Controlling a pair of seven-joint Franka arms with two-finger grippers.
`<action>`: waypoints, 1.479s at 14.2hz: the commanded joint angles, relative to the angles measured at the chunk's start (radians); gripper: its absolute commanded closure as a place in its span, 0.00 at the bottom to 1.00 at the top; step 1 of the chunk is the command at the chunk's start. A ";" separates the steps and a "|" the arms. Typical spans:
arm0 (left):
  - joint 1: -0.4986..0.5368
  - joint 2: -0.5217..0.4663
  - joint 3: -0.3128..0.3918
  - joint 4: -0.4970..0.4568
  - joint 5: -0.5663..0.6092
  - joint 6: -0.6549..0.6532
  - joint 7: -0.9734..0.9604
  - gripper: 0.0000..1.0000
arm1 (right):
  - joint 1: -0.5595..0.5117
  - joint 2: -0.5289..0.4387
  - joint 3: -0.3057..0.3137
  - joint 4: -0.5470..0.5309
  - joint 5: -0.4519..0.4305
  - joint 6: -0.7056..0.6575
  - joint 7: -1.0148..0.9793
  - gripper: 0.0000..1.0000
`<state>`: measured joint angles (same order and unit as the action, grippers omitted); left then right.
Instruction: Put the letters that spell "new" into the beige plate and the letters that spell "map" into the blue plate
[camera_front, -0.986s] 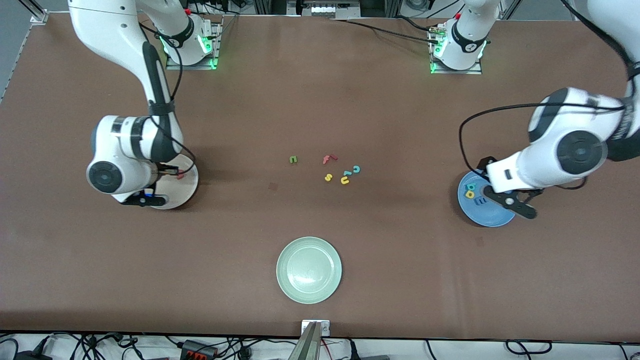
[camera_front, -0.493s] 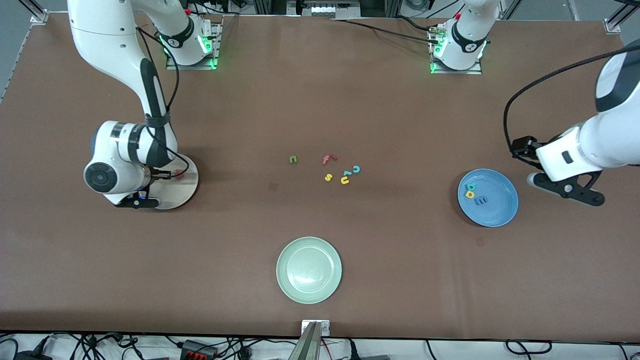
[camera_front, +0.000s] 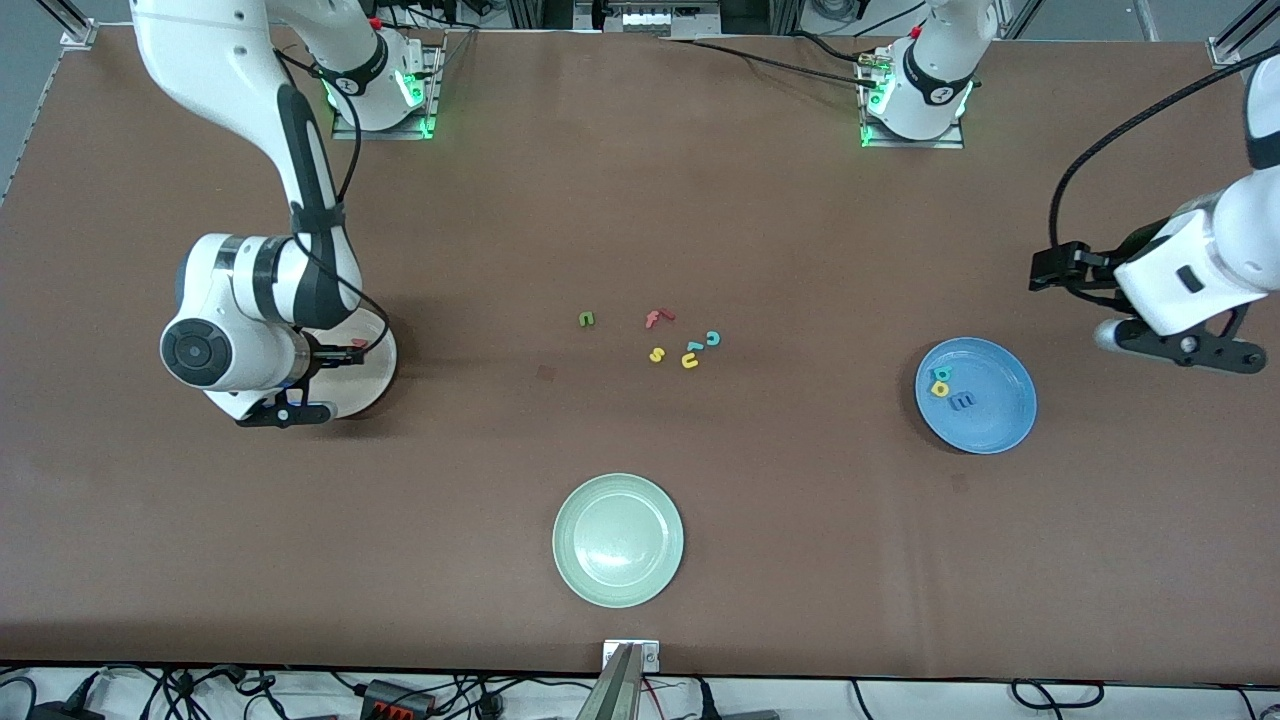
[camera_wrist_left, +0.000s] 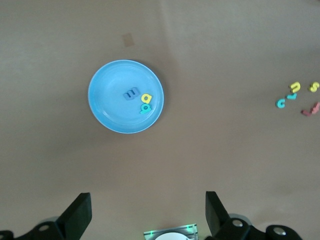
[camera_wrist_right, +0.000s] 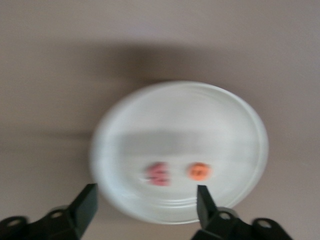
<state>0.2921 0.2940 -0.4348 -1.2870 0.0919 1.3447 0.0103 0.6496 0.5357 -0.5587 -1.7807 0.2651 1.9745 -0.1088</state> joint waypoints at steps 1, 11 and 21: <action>-0.141 -0.143 0.213 -0.154 -0.058 0.139 -0.004 0.00 | 0.140 0.009 -0.001 0.011 0.153 0.050 0.009 0.00; -0.288 -0.337 0.370 -0.471 -0.107 0.378 -0.039 0.00 | 0.506 0.130 0.048 -0.039 0.191 0.310 0.386 0.00; -0.295 -0.334 0.364 -0.436 -0.106 0.346 -0.039 0.00 | 0.521 0.170 0.108 -0.040 0.221 0.406 0.429 0.32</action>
<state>0.0056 -0.0253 -0.0745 -1.7280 0.0063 1.7075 -0.0293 1.1670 0.7134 -0.4511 -1.8094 0.4667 2.3735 0.3128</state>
